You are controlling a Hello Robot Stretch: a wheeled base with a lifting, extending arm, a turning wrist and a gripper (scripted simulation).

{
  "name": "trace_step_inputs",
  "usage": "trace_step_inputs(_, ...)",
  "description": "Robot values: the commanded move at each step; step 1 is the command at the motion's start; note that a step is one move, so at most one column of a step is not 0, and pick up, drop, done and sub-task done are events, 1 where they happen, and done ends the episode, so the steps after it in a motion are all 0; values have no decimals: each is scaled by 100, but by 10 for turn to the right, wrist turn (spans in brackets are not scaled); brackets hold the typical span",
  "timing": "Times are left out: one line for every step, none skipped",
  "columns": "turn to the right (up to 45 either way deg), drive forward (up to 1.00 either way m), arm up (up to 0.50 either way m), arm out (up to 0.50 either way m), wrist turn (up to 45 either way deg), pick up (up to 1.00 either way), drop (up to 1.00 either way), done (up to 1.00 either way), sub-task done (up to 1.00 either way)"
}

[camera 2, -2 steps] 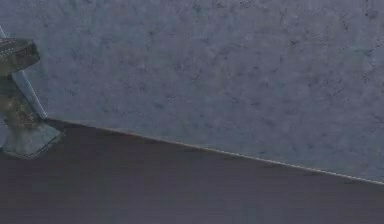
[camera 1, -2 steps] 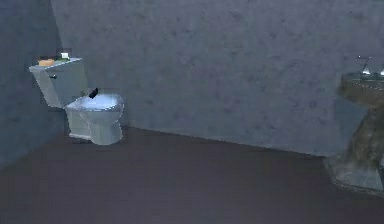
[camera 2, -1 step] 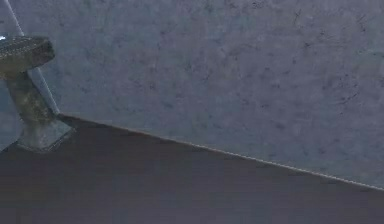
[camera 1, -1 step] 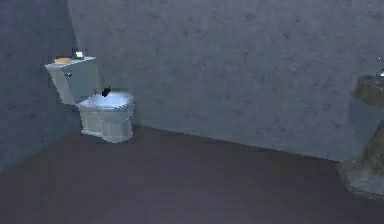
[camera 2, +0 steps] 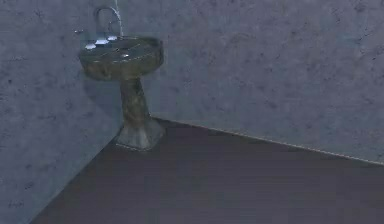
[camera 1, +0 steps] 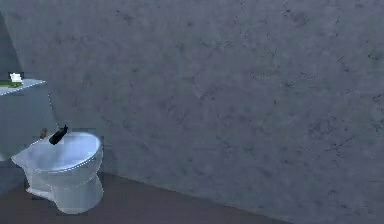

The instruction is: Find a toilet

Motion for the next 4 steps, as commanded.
trace_step_inputs(0, 70, 0, 0, 0, 0, 0, 0, 0)
trace_step_inputs(-450, 0, 0, 0, 0, 0, 0, 0, 0)
trace_step_inputs(-120, 0, 0, 0, 0, 0, 0, 0, 0)
trace_step_inputs(0, 0, 0, 0, 0, 0, 0, 100, 0)
